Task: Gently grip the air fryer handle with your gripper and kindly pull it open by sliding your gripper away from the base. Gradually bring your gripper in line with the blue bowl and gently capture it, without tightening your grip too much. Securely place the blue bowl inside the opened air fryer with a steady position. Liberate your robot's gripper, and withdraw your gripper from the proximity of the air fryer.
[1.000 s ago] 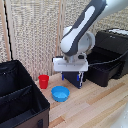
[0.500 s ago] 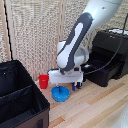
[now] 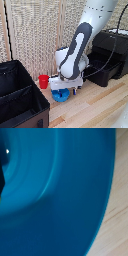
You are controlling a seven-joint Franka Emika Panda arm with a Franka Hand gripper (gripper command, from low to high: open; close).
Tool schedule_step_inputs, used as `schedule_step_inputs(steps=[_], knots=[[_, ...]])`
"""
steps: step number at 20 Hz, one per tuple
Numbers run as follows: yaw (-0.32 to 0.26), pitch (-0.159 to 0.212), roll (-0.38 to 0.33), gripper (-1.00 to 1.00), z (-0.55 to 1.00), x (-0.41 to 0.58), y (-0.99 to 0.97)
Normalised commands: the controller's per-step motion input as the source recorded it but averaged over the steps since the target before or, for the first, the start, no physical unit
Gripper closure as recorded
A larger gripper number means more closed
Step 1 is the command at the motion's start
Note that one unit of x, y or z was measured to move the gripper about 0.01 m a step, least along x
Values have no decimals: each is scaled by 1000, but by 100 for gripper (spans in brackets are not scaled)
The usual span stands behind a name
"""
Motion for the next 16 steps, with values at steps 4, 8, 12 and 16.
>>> schedule_step_inputs(steps=[4,8,12,16], knots=[[53,12,5,100,-57,7,-51],[100,-2,5,100,-6,28,-13],[55,-34,0,100,-11,91,-20],[12,-54,0,100,-28,77,-54]])
